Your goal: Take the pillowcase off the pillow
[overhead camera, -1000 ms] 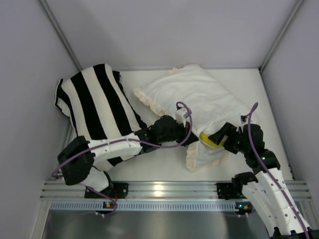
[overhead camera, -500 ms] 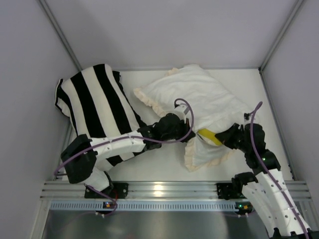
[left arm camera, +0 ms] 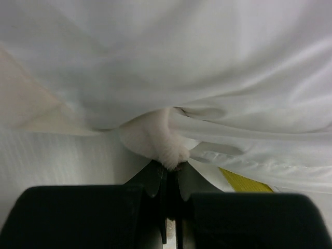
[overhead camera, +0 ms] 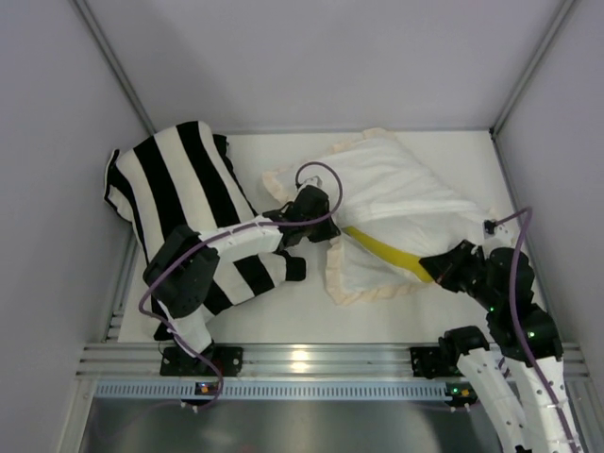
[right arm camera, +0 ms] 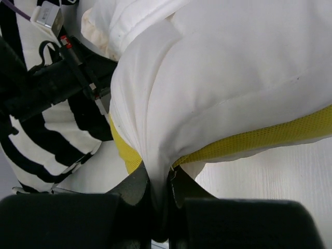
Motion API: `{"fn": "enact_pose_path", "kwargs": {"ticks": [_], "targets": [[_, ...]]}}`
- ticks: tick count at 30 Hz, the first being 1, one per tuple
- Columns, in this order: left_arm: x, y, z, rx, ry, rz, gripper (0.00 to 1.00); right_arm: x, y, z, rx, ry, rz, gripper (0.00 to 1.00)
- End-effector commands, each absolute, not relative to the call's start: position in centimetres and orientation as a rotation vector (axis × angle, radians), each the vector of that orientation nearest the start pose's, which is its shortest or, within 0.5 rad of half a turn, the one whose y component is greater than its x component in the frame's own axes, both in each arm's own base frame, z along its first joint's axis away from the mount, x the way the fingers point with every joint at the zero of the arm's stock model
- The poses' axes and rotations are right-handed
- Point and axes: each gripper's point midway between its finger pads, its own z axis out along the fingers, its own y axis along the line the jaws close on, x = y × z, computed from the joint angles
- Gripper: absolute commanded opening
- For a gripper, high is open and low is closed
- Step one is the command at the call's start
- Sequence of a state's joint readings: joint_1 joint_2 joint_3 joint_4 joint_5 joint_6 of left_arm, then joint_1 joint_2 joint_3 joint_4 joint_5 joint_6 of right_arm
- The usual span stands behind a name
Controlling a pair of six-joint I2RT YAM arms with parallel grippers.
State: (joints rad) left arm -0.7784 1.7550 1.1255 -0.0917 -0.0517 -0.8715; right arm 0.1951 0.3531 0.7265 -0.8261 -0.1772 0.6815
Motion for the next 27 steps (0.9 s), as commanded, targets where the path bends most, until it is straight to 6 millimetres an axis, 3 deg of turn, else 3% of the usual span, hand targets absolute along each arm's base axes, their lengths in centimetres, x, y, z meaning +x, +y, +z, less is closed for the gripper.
{"fn": "enact_pose_path", "kwargs": {"ticks": [1, 2, 6, 8, 11, 12, 13, 15, 17, 19, 24, 27], "targets": [[34.3, -29.6, 5.7, -0.33, 2.487, -0.568, 0.0, 16.3, 8.7, 28.1, 0.324, 1.855, 0.744, 0.0], [34.0, -29.6, 5.6, -0.318, 2.494, -0.573, 0.0, 16.3, 8.6, 27.8, 0.327, 1.866, 0.74, 0.0], [32.0, -33.0, 7.3, -0.081, 2.472, -0.785, 0.0, 16.6, 8.8, 25.7, 0.336, 1.917, 0.732, 0.0], [29.7, -35.0, 8.7, 0.057, 2.464, -0.888, 0.03, 16.8, 8.8, 24.1, 0.346, 1.955, 0.722, 0.0], [26.6, -36.7, 10.6, 0.256, 2.42, -0.947, 0.19, 17.1, 8.9, 22.6, 0.347, 1.986, 0.716, 0.0], [25.8, -37.0, 11.1, 0.29, 2.405, -0.957, 0.4, 17.1, 9.1, 22.3, 0.339, 1.995, 0.718, 0.0], [24.7, -37.5, 11.6, 0.331, 2.39, -0.969, 0.48, 17.2, 9.2, 22.0, 0.333, 2.002, 0.721, 0.0], [23.6, -37.1, 12.9, 0.347, 2.363, -0.971, 0.62, 17.4, 9.8, 21.4, 0.304, 2.023, 0.747, 0.0], [22.9, -36.2, 14.1, 0.333, 2.345, -0.947, 0.67, 17.5, 10.6, 20.6, 0.274, 2.058, 0.784, 0.0], [22.7, -35.3, 15.2, 0.302, 2.329, -0.907, 0.68, 17.9, 11.3, 20.5, 0.231, 2.059, 0.814, 0.0], [23.6, -30.1, 20.0, 0.084, 2.221, -0.754, 0.68, 18.2, 14.1, 18.6, 0.128, 2.131, 0.976, 0.0], [23.7, -28.4, 20.5, 0.014, 2.215, -0.697, 0.67, 18.0, 16.5, 18.4, 0.03, 2.15, 1.136, 0.0]]}}
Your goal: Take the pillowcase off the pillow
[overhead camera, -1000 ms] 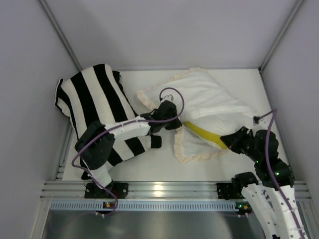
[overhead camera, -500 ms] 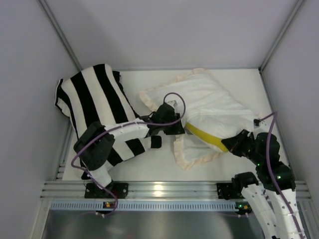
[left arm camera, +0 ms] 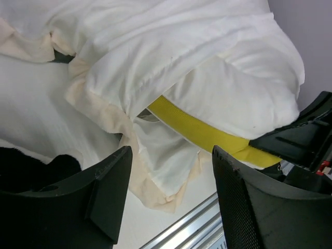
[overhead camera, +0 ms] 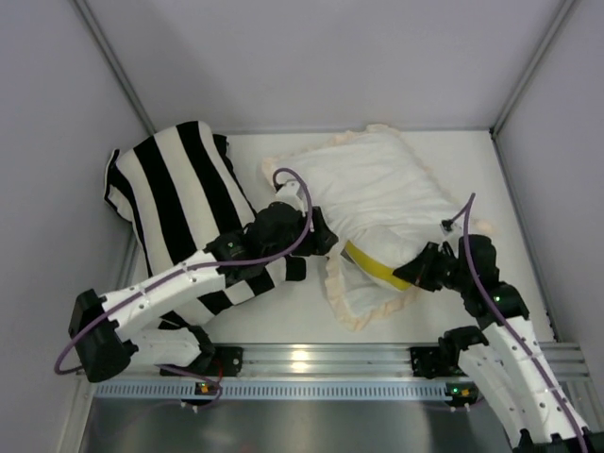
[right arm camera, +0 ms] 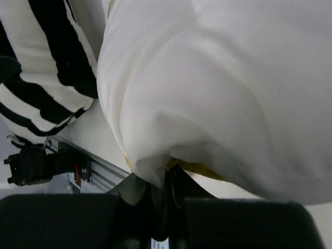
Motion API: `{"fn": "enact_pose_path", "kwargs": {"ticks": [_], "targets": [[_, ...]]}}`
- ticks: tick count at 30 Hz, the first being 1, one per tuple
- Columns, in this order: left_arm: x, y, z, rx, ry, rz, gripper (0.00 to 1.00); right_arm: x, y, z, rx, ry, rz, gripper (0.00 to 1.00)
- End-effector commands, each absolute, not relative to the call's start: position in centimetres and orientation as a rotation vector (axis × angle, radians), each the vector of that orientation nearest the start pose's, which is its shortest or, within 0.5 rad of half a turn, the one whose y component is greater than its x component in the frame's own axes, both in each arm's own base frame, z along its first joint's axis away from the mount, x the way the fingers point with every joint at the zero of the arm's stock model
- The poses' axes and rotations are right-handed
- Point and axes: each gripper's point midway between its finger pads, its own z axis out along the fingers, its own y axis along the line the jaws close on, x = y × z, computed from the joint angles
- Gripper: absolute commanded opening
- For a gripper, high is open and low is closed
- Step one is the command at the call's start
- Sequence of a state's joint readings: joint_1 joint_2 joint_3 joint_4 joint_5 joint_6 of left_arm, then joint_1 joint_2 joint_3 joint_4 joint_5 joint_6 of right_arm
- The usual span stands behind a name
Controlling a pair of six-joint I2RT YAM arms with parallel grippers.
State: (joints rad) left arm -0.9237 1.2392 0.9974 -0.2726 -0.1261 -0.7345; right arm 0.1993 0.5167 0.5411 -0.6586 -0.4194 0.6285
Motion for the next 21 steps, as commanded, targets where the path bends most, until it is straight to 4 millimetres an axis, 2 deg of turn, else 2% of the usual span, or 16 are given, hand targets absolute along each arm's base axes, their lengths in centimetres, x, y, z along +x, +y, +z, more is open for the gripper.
{"fn": "enact_pose_path", "kwargs": {"ticks": [1, 3, 4, 6, 7, 9, 10, 11, 12, 13, 15, 16, 18, 19, 21], "targets": [[23.6, -28.2, 20.6, 0.011, 2.215, -0.696, 0.66, 17.6, 17.3, 18.6, -0.025, 2.154, 1.172, 0.01], [23.3, -28.2, 20.1, 0.008, 2.233, -0.7, 0.65, 17.3, 18.2, 18.6, -0.106, 2.173, 1.177, 0.06], [22.8, -28.5, 19.2, 0.03, 2.268, -0.715, 0.62, 16.4, 19.2, 19.0, -0.188, 2.172, 1.203, 0.14], [22.2, -29.3, 18.0, 0.047, 2.312, -0.741, 0.55, 15.6, 20.5, 18.9, -0.281, 2.192, 1.238, 0.22], [21.7, -30.5, 16.8, 0.083, 2.351, -0.777, 0.51, 14.4, 21.6, 19.2, -0.363, 2.196, 1.282, 0.39], [21.0, -31.8, 15.6, 0.124, 2.391, -0.812, 0.42, 13.8, 22.3, 18.5, -0.417, 2.249, 1.274, 0.61], [20.2, -33.1, 15.3, 0.169, 2.4, -0.847, 0.41, 14.3, 22.3, 18.8, -0.41, 2.25, 1.197, 0.74], [20.0, -34.0, 14.8, 0.193, 2.413, -0.838, 0.41, 14.7, 21.9, 19.2, -0.39, 2.237, 1.139, 0.78], [18.9, -35.0, 14.7, 0.239, 2.414, -0.838, 0.42, 15.2, 21.2, 19.5, -0.352, 2.225, 1.074, 0.8], [18.8, -35.5, 14.9, 0.251, 2.405, -0.832, 0.44, 16.2, 20.0, 20.0, -0.285, 2.209, 0.969, 0.85], [18.4, -36.3, 15.3, 0.266, 2.384, -0.82, 0.51, 16.5, 18.5, 22.0, -0.225, 2.127, 0.907, 0.87], [18.4, -36.4, 15.4, 0.255, 2.38, -0.819, 0.58, 17.2, 17.0, 22.8, -0.154, 2.112, 0.822, 0.87], [18.8, -36.2, 16.2, 0.228, 2.348, -0.804, 0.62, 17.4, 15.4, 24.0, -0.07, 2.077, 0.765, 0.87], [18.8, -36.1, 16.6, 0.224, 2.335, -0.808, 0.65, 18.3, 13.5, 25.1, 0.035, 2.038, 0.667, 0.87], [18.8, -36.0, 17.5, 0.216, 2.303, -0.81, 0.69, 18.4, 10.9, 25.0, 0.176, 2.042, 0.56, 0.87]]}}
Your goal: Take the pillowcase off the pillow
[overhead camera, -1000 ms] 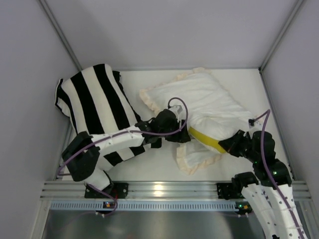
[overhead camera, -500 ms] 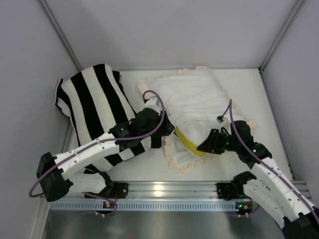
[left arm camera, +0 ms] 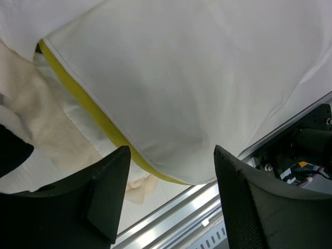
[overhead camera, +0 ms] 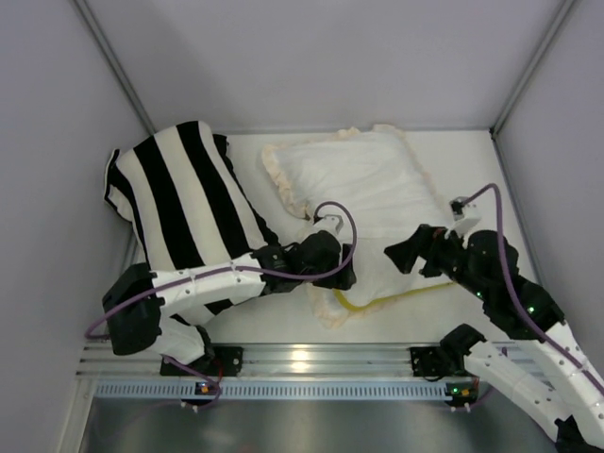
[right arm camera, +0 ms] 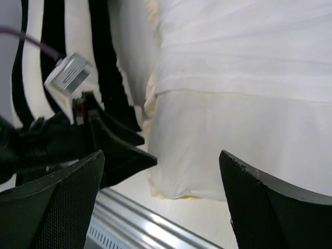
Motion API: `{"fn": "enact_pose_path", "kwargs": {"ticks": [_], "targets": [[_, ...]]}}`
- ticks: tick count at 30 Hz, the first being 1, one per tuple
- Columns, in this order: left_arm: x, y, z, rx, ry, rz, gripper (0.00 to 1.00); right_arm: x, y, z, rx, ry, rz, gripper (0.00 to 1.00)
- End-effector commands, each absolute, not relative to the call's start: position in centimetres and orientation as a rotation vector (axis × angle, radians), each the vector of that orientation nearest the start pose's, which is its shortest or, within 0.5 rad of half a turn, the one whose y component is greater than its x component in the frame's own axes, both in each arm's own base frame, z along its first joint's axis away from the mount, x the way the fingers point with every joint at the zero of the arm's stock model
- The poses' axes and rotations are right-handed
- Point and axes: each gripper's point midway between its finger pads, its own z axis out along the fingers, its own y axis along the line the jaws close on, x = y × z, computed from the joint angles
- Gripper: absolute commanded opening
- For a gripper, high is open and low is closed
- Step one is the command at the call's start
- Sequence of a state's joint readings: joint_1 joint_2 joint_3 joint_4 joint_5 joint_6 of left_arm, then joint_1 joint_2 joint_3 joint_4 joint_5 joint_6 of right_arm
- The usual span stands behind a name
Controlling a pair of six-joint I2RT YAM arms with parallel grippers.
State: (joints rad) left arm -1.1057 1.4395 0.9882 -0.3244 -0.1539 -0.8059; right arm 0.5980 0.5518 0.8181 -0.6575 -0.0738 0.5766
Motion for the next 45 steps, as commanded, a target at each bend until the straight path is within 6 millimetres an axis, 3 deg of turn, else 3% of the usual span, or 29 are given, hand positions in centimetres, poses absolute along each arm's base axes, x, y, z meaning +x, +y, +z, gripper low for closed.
{"fn": "enact_pose_path", "kwargs": {"ticks": [1, 4, 12, 17, 23, 31, 33, 34, 35, 36, 37, 40, 43, 44, 45], "targets": [[18.8, -36.1, 17.8, 0.224, 2.295, -0.811, 0.7, 19.0, 9.0, 25.6, 0.268, 1.998, 0.47, 0.87], [18.4, -37.3, 18.0, 0.298, 2.279, -0.799, 0.73, 19.4, 7.0, 26.3, 0.373, 1.957, 0.384, 0.87], [15.6, -40.4, 14.9, 0.503, 2.332, -0.675, 0.75, 20.6, 7.4, 27.8, 0.373, 1.963, 0.35, 0.86], [14.8, -39.6, 13.8, 0.538, 2.321, -0.562, 0.77, 20.8, 7.4, 27.7, 0.354, 1.971, 0.331, 0.85], [15.7, -37.8, 12.1, 0.52, 2.298, -0.285, 0.81, 20.5, 7.0, 27.4, 0.36, 1.963, 0.329, 0.85], [15.9, -38.4, 8.6, 0.563, 2.297, -0.139, 0.81, 20.2, 6.8, 27.2, 0.361, 1.953, 0.332, 0.85], [16.3, -38.1, 8.0, 0.556, 2.288, -0.101, 0.72, 20.2, 6.6, 27.0, 0.366, 1.952, 0.324, 0.85], [16.4, -37.9, 7.5, 0.555, 2.287, -0.079, 0.59, 20.2, 6.6, 27.0, 0.367, 1.952, 0.324, 0.85], [16.6, -37.8, 7.4, 0.549, 2.282, -0.068, 0.44, 20.2, 6.6, 26.8, 0.364, 1.957, 0.322, 0.85], [16.8, -37.7, 7.5, 0.527, 2.274, -0.061, 0.05, 20.2, 6.6, 26.7, 0.362, 1.961, 0.318, 0.85], [16.9, -37.4, 7.9, 0.507, 2.269, -0.058, 0.0, 20.3, 6.8, 26.4, 0.353, 1.973, 0.312, 0.85], [16.9, -36.2, 8.8, 0.452, 2.259, -0.062, 0.0, 20.7, 7.6, 25.4, 0.294, 2.026, 0.295, 0.85], [16.7, -34.1, 10.7, 0.383, 2.241, -0.113, 0.0, 21.3, 8.6, 24.4, 0.241, 2.071, 0.287, 0.84], [16.6, -33.5, 12.3, 0.351, 2.227, -0.163, 0.0, 21.4, 8.9, 23.9, 0.229, 2.083, 0.288, 0.84], [16.4, -32.5, 12.2, 0.335, 2.231, -0.166, 0.0, 21.5, 9.4, 23.5, 0.209, 2.101, 0.298, 0.84]]}}
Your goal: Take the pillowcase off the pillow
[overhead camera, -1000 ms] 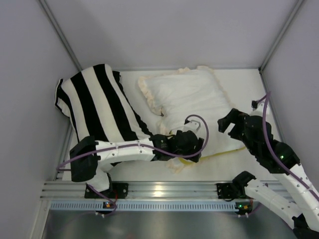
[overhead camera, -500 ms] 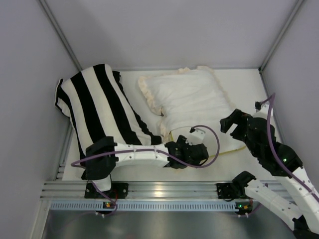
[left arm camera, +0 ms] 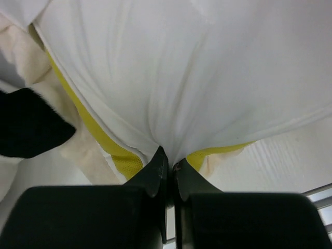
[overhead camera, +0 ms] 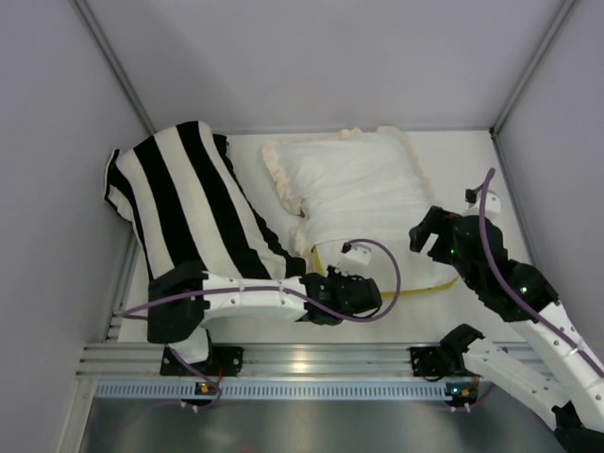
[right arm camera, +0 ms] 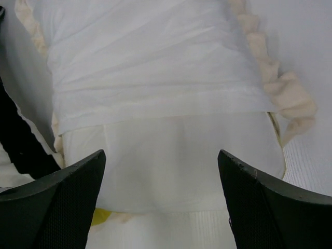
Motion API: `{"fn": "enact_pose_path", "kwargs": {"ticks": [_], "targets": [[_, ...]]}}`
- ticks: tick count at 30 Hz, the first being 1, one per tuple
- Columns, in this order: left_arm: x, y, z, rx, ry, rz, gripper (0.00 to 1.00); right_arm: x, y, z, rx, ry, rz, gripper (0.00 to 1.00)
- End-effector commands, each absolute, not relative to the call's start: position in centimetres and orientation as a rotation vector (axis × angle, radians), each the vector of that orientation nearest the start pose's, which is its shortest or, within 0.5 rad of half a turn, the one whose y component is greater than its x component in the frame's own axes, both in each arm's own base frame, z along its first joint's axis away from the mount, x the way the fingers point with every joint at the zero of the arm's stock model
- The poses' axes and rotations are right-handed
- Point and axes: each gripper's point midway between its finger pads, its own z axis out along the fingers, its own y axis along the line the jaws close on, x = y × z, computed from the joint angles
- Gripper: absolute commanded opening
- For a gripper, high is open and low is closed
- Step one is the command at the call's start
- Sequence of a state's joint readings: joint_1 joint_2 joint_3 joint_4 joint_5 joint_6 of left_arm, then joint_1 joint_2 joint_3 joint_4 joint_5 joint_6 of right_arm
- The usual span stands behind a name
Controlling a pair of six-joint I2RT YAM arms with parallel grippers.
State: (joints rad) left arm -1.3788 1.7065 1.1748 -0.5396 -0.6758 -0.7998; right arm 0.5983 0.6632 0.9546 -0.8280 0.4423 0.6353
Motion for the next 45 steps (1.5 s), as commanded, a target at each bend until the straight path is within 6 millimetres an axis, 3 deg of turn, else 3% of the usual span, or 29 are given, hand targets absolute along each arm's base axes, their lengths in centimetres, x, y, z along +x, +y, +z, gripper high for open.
{"fn": "enact_pose_path", "kwargs": {"ticks": [1, 6, 13, 17, 21, 26, 29, 33, 38, 39, 45], "targets": [[16.2, -32.0, 12.8, 0.315, 2.228, -0.188, 0.0, 21.8, 9.6, 23.5, 0.204, 2.097, 0.305, 0.84], [15.5, -28.4, 16.7, 0.139, 2.193, -0.352, 0.0, 22.7, 11.0, 21.7, 0.157, 2.154, 0.303, 0.84], [15.0, -24.5, 17.5, 0.023, 2.181, -0.412, 0.0, 22.8, 13.7, 17.5, 0.057, 2.273, 0.368, 0.78], [14.8, -24.1, 17.7, 0.004, 2.175, -0.437, 0.0, 22.7, 13.7, 15.5, 0.047, 2.307, 0.349, 0.74], [14.8, -24.1, 18.2, 0.004, 2.169, -0.448, 0.0, 23.0, 12.6, 14.7, 0.056, 2.306, 0.263, 0.71], [14.9, -24.1, 18.6, 0.006, 2.164, -0.449, 0.0, 23.2, 12.5, 13.7, 0.05, 2.321, 0.243, 0.67], [14.8, -24.0, 18.6, 0.0, 2.167, -0.461, 0.0, 23.7, 12.5, 13.2, 0.058, 2.318, 0.22, 0.57], [14.6, -23.6, 18.8, -0.017, 2.164, -0.481, 0.0, 24.5, 12.7, 12.3, 0.071, 2.329, 0.189, 0.3], [14.3, -22.5, 18.8, -0.047, 2.169, -0.5, 0.0, 25.9, 12.9, 13.0, 0.113, 2.289, 0.176, 0.11], [14.3, -22.4, 18.7, -0.056, 2.171, -0.502, 0.0, 26.4, 12.9, 13.1, 0.124, 2.279, 0.162, 0.03], [13.9, -21.2, 18.6, -0.092, 2.176, -0.534, 0.0, 28.4, 13.2, 14.6, 0.176, 2.237, 0.134, 0.0]]}}
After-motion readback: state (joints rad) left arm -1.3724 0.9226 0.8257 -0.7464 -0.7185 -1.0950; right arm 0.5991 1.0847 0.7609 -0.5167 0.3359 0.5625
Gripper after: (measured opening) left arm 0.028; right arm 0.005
